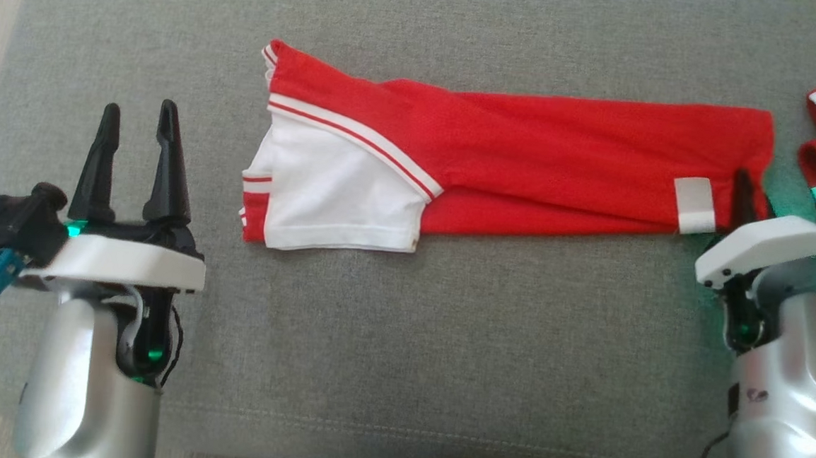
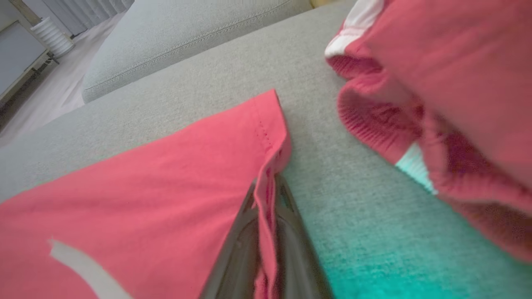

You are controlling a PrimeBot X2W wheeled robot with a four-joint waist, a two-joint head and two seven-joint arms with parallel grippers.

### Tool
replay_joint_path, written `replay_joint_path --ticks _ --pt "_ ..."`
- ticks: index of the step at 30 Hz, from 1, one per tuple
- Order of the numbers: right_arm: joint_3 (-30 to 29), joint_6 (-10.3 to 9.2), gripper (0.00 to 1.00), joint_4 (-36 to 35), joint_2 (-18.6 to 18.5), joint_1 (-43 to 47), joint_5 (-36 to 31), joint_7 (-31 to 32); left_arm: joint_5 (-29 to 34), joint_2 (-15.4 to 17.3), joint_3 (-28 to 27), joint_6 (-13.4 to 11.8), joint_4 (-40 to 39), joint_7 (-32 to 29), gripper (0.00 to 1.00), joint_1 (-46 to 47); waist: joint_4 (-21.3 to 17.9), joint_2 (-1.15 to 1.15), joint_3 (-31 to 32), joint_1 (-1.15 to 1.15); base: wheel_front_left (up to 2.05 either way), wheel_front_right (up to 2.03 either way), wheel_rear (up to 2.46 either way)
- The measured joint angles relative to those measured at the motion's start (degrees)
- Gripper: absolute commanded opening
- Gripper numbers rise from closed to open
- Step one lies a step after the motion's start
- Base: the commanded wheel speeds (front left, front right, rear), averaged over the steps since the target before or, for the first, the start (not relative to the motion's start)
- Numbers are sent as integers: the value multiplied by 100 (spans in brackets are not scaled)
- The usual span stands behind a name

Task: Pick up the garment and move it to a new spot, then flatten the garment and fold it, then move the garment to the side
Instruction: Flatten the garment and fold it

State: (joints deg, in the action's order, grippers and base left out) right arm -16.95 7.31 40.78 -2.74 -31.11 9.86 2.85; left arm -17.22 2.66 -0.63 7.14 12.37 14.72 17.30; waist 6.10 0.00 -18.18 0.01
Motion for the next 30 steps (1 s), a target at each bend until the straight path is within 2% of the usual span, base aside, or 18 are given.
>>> replay_joint_path --ticks 5,8,13,19,30 --pt "-813 0 0 -422 35 3 -789 -1 0 -5 1 0 7 0 100 2 -12 0 71 0 0 0 0" --pt "-1238 0 0 -732 29 -1 -1035 1 0 -10 3 0 24 0 100 1 -11 0 147 0 0 0 0" --pt "-1547 -1 0 -1166 21 -5 -1270 -13 0 -19 3 0 34 0 100 -12 -9 0 301 -1 0 0 0" --pt "-1042 -1 0 -1355 22 -1 -907 -8 0 -31 9 0 73 0 100 -74 -1 0 509 -1 0 0 0" --pt "721 -1 0 -1887 4 230 756 256 -1 -48 -3 0 96 0 100 -391 138 0 1001 -1 0 0 0"
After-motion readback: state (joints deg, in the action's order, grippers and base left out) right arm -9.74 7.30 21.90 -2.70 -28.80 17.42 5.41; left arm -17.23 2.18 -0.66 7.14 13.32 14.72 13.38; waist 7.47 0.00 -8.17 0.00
